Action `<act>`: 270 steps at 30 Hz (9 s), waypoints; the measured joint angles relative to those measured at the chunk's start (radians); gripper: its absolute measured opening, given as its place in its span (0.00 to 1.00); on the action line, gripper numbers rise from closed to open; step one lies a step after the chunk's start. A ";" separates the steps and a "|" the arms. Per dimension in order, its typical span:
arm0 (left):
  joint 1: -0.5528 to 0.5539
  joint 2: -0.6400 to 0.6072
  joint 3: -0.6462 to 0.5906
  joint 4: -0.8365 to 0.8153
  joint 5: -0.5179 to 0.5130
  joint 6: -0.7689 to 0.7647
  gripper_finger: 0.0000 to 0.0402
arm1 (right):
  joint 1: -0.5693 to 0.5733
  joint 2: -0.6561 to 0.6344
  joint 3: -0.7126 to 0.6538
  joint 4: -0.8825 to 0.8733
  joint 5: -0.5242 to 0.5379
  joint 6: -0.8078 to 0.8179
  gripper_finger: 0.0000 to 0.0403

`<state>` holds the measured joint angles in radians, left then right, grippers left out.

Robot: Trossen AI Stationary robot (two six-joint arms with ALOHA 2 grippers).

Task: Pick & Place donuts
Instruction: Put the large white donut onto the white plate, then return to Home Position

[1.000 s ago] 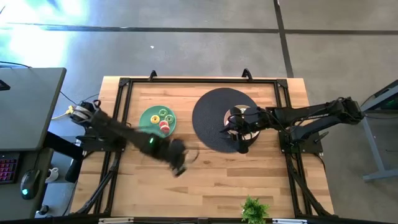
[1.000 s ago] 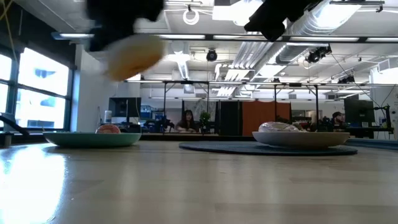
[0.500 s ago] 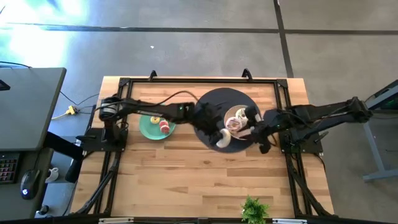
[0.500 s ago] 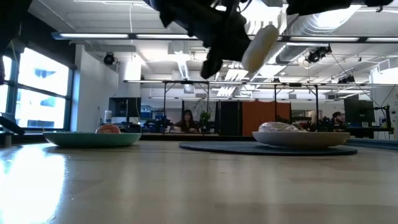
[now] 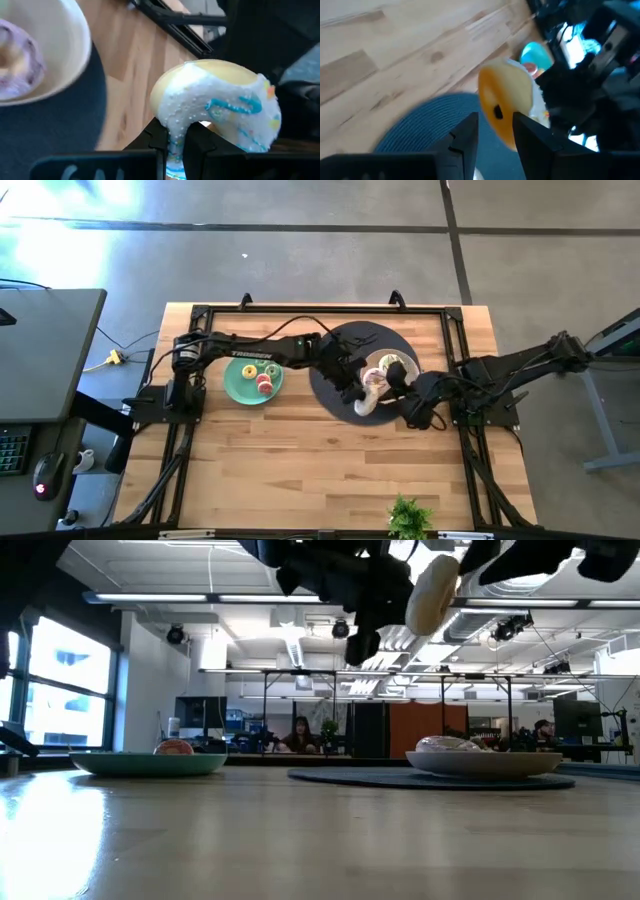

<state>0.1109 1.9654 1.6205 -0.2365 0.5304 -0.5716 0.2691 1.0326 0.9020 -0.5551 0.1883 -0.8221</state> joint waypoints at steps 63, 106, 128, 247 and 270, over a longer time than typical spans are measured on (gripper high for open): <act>-0.009 -0.001 0.000 -0.049 0.065 0.044 0.06 | -0.040 0.060 0.000 0.245 -0.189 0.157 0.49; 0.001 -0.002 -0.001 0.001 -0.261 0.175 0.56 | -0.041 0.125 -0.002 -0.260 0.209 0.526 0.09; -0.010 -0.002 -0.001 0.002 -0.276 0.175 0.57 | -0.040 0.124 -0.373 -0.115 0.711 1.316 0.06; -0.229 -1.960 -1.488 0.029 -0.698 0.389 0.57 | 0.152 -1.021 -0.525 0.171 0.448 0.979 0.38; -0.229 -1.959 -1.518 0.062 -0.698 0.387 0.57 | 0.152 -1.015 -0.594 0.321 0.258 0.896 0.38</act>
<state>-0.1184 0.0059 0.1028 -0.1745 -0.1673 -0.1851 0.4210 0.0177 0.3078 -0.2343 0.4461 0.0736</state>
